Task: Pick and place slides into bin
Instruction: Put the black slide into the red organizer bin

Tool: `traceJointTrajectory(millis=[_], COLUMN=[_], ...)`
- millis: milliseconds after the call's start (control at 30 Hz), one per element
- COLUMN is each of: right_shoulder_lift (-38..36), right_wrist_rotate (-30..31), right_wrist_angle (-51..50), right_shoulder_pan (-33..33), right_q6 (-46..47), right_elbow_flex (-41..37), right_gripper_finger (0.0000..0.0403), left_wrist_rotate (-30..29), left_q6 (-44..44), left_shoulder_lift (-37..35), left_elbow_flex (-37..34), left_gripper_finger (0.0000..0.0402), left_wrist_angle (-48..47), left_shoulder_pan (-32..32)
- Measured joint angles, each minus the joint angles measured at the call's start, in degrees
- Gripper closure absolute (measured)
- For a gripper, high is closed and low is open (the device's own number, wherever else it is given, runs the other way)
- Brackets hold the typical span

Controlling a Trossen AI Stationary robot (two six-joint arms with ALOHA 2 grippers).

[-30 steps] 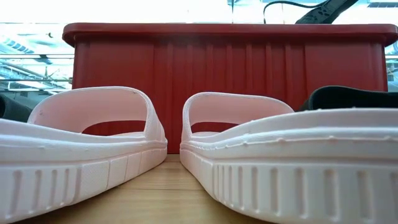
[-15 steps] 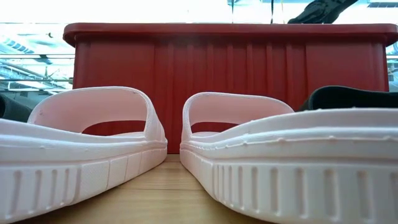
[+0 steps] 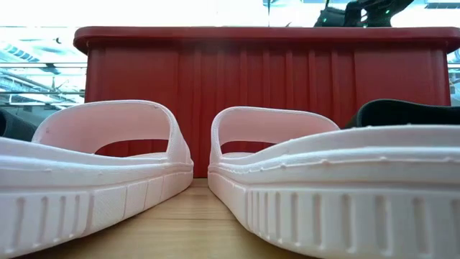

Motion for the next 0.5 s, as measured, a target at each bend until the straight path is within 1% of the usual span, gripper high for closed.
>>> traceJointTrajectory(millis=[167,367,500], right_shoulder_lift=[-3.64,-6.2,-7.73], right_wrist_rotate=[-0.02,-0.09,-2.71], right_wrist_angle=[0.14,0.31,1.13], right_shoulder_pan=[1.58,1.94,1.94], right_q6=[2.51,6.63,9.4], right_elbow_flex=[0.0,0.0,0.0], right_gripper_finger=[0.0202,0.0202,0.0202], left_wrist_rotate=[-0.04,-0.15,-0.15], left_q6=[0.5,1.5,1.73], left_shoulder_lift=[0.0,0.0,0.0], left_elbow_flex=[0.0,0.0,0.0], left_gripper_finger=[0.0376,0.0376,0.0376], left_wrist_angle=[0.0,0.0,0.0], left_shoulder_pan=[0.0,0.07,0.07])
